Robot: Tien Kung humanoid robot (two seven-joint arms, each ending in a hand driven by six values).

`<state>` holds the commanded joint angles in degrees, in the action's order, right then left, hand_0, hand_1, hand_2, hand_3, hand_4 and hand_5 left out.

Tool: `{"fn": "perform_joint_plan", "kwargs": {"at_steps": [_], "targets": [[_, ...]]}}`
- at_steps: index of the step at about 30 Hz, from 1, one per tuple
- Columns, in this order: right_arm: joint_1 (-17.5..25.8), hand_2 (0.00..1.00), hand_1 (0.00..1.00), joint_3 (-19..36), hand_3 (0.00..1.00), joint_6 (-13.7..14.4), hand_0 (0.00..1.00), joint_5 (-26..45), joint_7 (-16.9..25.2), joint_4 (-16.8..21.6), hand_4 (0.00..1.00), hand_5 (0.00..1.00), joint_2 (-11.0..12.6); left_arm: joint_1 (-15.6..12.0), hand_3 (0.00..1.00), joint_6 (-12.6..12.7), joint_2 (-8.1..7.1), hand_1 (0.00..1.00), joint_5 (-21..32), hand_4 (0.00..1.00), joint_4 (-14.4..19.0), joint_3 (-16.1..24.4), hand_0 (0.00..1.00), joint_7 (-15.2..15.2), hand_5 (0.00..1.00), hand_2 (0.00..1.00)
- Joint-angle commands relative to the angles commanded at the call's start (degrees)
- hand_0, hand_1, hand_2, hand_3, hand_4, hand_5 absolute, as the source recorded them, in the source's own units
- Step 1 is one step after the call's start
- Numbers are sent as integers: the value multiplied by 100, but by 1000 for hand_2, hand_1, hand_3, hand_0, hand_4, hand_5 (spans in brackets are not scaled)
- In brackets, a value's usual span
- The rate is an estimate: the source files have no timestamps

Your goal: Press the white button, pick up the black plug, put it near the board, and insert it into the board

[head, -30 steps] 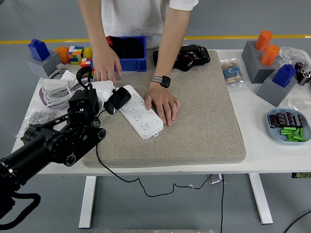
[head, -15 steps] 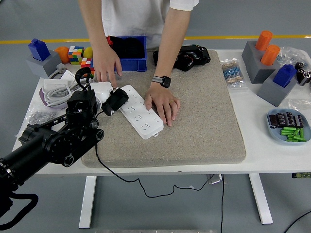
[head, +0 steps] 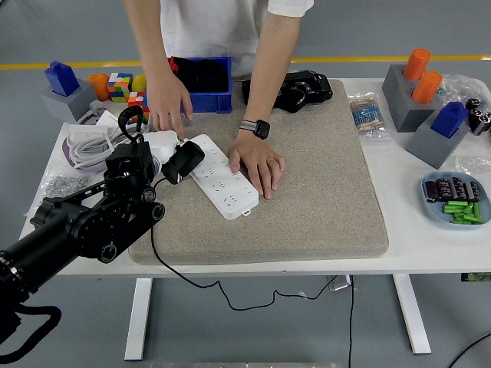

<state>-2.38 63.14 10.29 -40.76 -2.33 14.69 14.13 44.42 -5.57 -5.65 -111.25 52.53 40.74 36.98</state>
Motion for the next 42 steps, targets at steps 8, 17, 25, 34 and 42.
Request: {"fn": "perform_joint_plan", "kwargs": {"at_steps": [8,17,25,34,42], "targets": [[4,531,545,2,532,0,631,-1,0,-1,641,307,-3,-3,923,13,1,894,-13,998,27,26,829,0,307,858],[7,530,544,-4,533,2,631,-1,6,1,641,306,-5,-13,936,-110,-19,918,-27,998,20,40,856,0,354,877],[4,529,543,3,532,7,631,5,14,-3,640,305,-8,-7,858,-159,-97,828,-105,943,56,-48,752,0,24,714],[3,528,543,24,530,38,631,11,69,-4,640,305,-11,11,841,-102,-245,807,-184,906,229,-218,729,0,2,683],[-4,528,542,7,531,61,630,15,107,-3,641,304,-7,-10,822,14,-260,787,-268,846,232,-336,693,0,2,642]]}}
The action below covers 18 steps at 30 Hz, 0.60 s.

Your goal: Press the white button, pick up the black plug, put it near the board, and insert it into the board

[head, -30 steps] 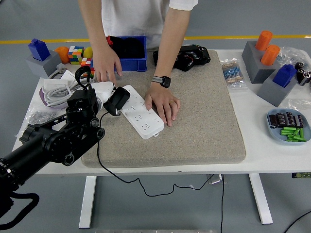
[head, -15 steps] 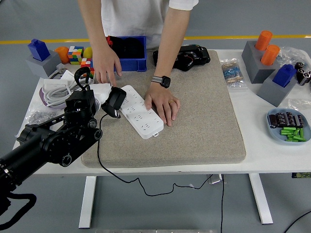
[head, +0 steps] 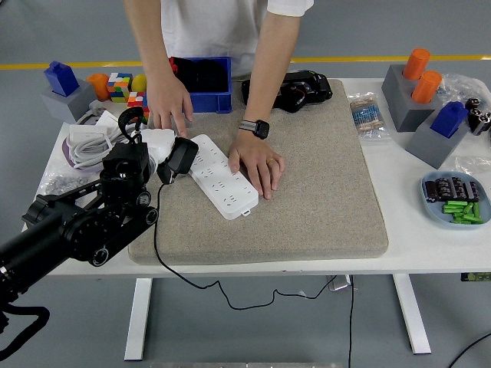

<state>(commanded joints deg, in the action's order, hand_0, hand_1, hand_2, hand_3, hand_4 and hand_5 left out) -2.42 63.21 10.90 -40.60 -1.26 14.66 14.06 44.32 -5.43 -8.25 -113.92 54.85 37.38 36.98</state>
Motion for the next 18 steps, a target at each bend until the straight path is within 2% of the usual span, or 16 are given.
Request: {"fn": "perform_joint_plan", "kwargs": {"at_steps": [1,6,7,12,13,18], "targets": [[0,527,538,-8,531,2,630,1,3,-1,640,302,2,-5,697,27,0,652,3,719,-6,-8,551,0,2,514],[-9,527,538,-25,531,15,630,3,24,1,640,302,11,-22,697,175,-16,652,-26,719,-19,-48,551,0,2,514],[-9,527,538,-24,529,17,630,2,27,0,640,302,11,-28,607,224,-20,510,-34,695,-21,-58,436,0,2,437],[-10,527,538,-33,529,29,630,12,43,0,640,302,17,-60,607,422,-46,510,-76,695,-65,-129,436,0,2,437],[-9,527,534,-36,529,30,629,15,45,0,639,301,19,-67,567,433,-54,418,-67,712,-67,-141,356,0,2,376],[2,527,534,-53,529,34,629,21,49,-4,639,301,25,-85,567,370,-73,418,-43,712,-40,-128,356,0,2,376]]}}
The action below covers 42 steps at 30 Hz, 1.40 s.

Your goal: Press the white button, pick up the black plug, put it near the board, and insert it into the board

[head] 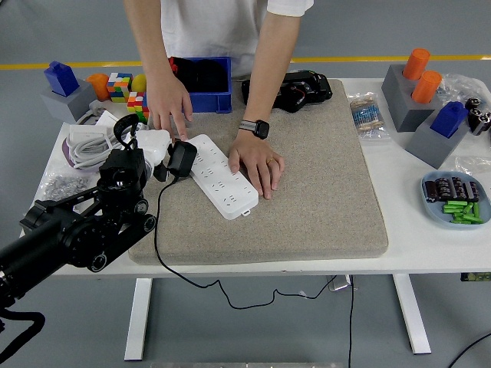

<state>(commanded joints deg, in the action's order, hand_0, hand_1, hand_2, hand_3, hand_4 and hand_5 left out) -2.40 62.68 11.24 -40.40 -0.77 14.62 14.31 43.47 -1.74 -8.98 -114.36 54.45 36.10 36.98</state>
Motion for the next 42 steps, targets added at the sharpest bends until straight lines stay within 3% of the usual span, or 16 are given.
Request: {"fn": "perform_joint_plan", "kwargs": {"at_steps": [6,7,15,25,36,37,42], "targets": [[0,525,534,-9,530,3,630,3,7,5,639,301,-3,23,577,23,-31,446,-48,708,20,-68,348,0,2,397],[1,524,536,-10,530,4,628,3,9,5,638,300,-3,31,582,29,-43,504,-50,707,27,-97,352,0,2,457],[2,523,535,8,529,7,627,10,13,0,639,300,-2,209,581,71,-169,507,-34,709,141,-516,348,0,2,456],[1,523,536,45,529,12,625,13,21,0,639,299,-11,300,582,85,-165,517,-17,709,197,-780,344,0,2,462],[10,523,534,50,529,6,623,11,17,0,639,298,-14,342,586,107,-257,523,-92,702,236,-655,340,0,2,467],[7,524,533,48,530,6,625,10,17,1,639,297,-12,345,631,117,-267,621,-113,705,251,-624,388,0,2,556],[1,524,533,65,530,7,625,9,19,5,639,297,-17,370,631,105,-312,621,-170,705,328,-571,388,0,2,556]]}}
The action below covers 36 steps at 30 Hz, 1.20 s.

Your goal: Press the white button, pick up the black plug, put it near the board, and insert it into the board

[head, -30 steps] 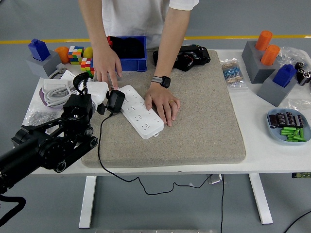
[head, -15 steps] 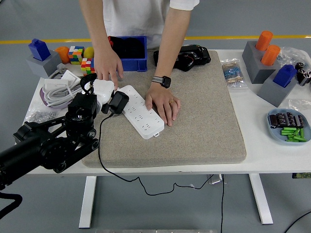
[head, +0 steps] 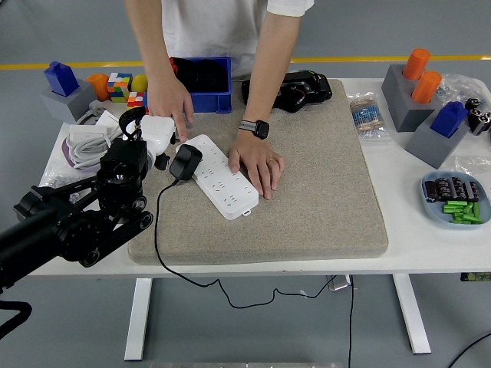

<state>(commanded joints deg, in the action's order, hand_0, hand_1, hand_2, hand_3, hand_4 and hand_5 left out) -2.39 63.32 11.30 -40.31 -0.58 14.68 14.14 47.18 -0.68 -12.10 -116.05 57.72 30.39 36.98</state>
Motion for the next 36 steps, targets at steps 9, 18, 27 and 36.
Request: {"fn": "perform_joint_plan", "kwargs": {"at_steps": [9,18,27,36], "targets": [[-4,523,533,10,531,0,622,-2,0,-4,636,293,-2,-145,660,42,-168,685,82,708,295,349,446,0,2,588],[-18,522,532,63,532,0,621,-7,10,1,635,289,-21,-1126,744,1178,-911,829,1774,637,872,1064,793,-1939,2,764],[-16,522,531,78,531,10,621,11,25,10,634,288,-7,-1568,787,1347,-1328,882,2035,547,961,1053,860,-4099,227,798],[-33,521,528,40,531,28,620,22,52,19,634,287,-10,-1594,768,1341,-1318,880,1695,540,926,834,863,-4847,253,791]]}}
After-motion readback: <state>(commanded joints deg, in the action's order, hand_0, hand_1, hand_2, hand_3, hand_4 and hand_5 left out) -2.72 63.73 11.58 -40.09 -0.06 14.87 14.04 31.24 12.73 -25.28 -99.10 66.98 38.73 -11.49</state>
